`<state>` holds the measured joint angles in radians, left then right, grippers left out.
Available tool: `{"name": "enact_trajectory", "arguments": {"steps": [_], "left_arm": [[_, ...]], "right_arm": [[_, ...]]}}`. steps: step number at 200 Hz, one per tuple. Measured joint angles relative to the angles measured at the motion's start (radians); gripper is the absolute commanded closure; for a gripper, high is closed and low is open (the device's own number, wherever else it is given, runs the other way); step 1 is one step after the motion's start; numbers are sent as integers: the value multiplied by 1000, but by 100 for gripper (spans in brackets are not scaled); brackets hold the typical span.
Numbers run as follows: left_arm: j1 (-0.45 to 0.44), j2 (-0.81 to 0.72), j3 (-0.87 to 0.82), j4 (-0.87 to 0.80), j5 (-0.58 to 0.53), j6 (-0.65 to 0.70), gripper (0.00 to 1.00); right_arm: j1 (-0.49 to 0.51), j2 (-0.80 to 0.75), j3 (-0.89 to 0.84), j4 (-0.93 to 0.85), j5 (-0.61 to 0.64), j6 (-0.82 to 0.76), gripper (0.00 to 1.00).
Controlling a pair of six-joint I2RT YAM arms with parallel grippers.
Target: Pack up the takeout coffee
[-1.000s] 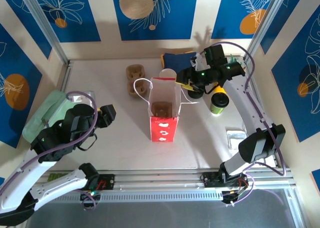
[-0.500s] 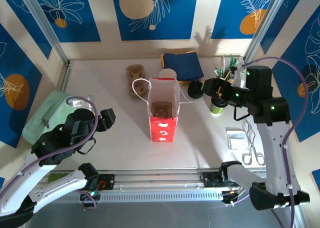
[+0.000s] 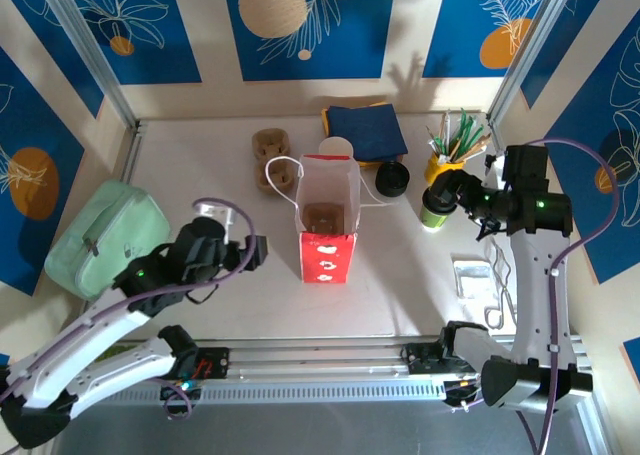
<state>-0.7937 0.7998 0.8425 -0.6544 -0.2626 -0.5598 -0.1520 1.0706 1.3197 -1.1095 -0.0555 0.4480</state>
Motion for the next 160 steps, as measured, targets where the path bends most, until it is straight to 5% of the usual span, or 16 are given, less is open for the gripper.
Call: {"name": "enact_trajectory", "arguments": {"steps": [87, 160], "left_arm": [[0, 146, -138, 391, 303, 202, 13], [0, 108, -163, 458, 359, 255, 14]], "right_arm": [[0, 155, 5, 3, 165, -15, 0], [22, 158, 8, 5, 192, -30, 0]]}}
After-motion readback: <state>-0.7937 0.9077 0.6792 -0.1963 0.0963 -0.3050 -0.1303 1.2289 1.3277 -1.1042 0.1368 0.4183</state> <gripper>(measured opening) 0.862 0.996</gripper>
